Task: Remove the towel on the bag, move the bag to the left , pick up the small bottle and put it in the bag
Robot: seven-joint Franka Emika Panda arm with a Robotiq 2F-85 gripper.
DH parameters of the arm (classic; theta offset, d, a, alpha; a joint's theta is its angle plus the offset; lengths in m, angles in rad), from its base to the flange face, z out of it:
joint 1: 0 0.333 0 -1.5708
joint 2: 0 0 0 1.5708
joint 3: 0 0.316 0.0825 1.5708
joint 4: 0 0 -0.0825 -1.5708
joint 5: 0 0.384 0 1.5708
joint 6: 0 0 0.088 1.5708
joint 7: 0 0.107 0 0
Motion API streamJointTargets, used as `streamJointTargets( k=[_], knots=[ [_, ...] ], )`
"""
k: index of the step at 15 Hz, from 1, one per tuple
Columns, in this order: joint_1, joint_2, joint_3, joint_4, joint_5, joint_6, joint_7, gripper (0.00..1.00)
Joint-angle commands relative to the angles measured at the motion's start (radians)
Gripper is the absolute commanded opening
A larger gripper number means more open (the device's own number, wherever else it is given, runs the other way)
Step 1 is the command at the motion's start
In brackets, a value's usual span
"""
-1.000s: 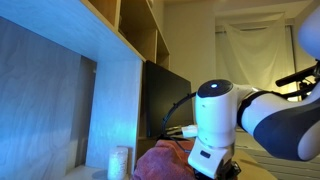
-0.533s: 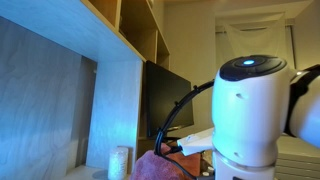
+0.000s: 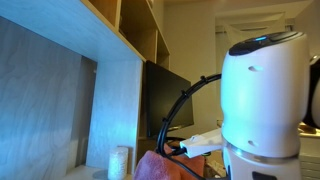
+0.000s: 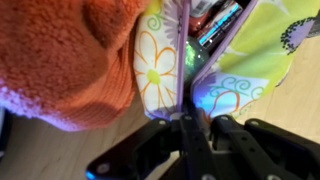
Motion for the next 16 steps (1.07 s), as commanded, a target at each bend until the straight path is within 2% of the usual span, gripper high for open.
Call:
streamJointTargets(
  k=[1, 13, 14, 16],
  knots=[
    [0.015, -0.003, -0.019, 0.000, 0.021, 0.009, -0.010, 0.15],
    [0.014, -0.003, -0.018, -0.001, 0.022, 0.011, -0.010, 0.15],
    [0.008, -0.002, -0.015, 0.001, 0.030, 0.010, -0.016, 0.04],
    [-0.022, -0.012, -0.004, -0.017, 0.062, 0.075, -0.013, 0.04]
  ],
)
